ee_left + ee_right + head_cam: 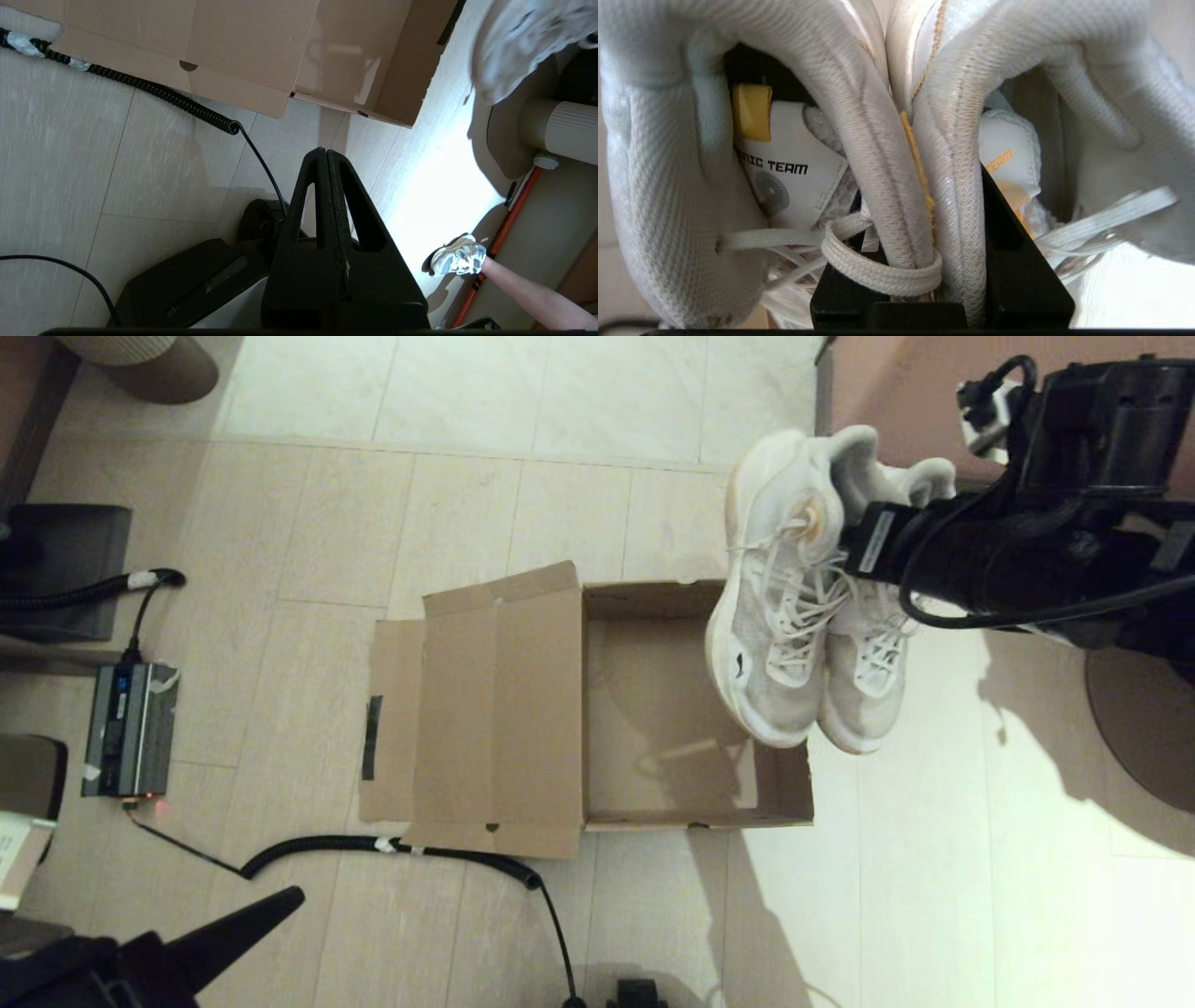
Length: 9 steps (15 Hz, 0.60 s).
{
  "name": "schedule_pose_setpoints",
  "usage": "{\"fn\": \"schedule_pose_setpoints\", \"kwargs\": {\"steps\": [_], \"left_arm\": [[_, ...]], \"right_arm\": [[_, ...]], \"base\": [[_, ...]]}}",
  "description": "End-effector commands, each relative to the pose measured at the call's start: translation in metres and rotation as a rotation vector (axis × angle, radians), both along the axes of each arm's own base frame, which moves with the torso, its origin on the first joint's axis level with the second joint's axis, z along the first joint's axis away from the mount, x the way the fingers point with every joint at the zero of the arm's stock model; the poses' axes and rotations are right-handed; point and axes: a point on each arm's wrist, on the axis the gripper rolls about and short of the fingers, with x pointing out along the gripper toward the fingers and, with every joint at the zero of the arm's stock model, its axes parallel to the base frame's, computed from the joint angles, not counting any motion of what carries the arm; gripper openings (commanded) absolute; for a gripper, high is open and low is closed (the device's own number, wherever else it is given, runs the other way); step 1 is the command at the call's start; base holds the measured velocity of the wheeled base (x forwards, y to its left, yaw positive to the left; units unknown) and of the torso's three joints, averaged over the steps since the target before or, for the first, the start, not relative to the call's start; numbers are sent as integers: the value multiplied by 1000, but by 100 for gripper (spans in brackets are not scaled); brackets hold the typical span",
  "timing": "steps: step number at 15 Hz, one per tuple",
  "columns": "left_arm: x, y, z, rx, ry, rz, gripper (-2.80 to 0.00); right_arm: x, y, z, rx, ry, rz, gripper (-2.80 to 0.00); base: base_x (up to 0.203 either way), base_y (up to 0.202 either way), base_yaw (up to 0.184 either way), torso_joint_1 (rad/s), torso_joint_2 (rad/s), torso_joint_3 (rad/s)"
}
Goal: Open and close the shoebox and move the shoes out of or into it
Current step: Put the shoes into the shoe box
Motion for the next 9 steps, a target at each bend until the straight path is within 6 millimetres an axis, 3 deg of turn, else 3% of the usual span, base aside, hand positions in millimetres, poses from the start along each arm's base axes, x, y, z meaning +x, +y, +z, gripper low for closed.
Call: {"fn": "schedule_pose_setpoints", "kwargs": {"steps": [1, 9], "left_arm": [[0, 0, 0, -4, -4, -1, -280], [1, 0, 0, -3, 5, -2, -280]], "right_arm": [[2, 16, -17, -20, 49, 32, -280], [25, 46, -84, -8, 177, 50, -280]], "base": [[0, 0, 0, 0, 0, 0], [0, 0, 0, 0, 0, 0]]}}
